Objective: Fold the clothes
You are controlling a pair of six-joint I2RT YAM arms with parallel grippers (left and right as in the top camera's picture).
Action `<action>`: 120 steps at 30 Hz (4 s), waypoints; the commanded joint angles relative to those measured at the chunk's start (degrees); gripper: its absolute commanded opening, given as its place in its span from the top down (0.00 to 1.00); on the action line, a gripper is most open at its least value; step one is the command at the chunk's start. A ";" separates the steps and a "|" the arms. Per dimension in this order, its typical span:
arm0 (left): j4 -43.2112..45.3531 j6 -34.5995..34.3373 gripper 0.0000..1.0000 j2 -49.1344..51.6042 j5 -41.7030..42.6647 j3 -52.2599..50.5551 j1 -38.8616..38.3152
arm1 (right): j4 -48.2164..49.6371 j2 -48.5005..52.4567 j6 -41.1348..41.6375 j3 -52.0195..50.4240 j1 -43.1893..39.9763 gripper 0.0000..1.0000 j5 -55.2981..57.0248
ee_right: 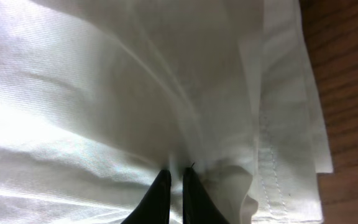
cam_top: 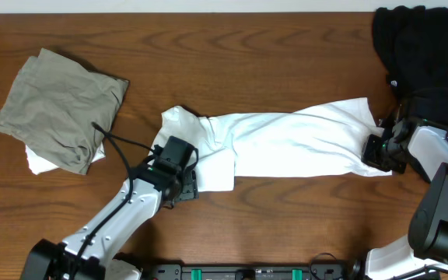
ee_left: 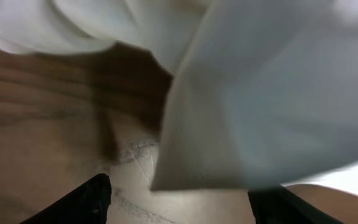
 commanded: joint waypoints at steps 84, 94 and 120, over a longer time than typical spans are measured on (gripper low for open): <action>14.71 -2.89 0.94 -12.96 23.82 1.60 1.25 | -0.28 0.33 0.70 -0.55 0.15 0.93 2.12; 16.87 -36.15 0.94 -12.96 24.98 1.60 1.25 | -0.26 0.33 0.70 -0.55 0.15 0.92 2.14; 45.92 -60.85 0.94 7.23 7.37 1.60 1.46 | -0.44 0.33 0.70 -0.55 0.15 0.92 2.12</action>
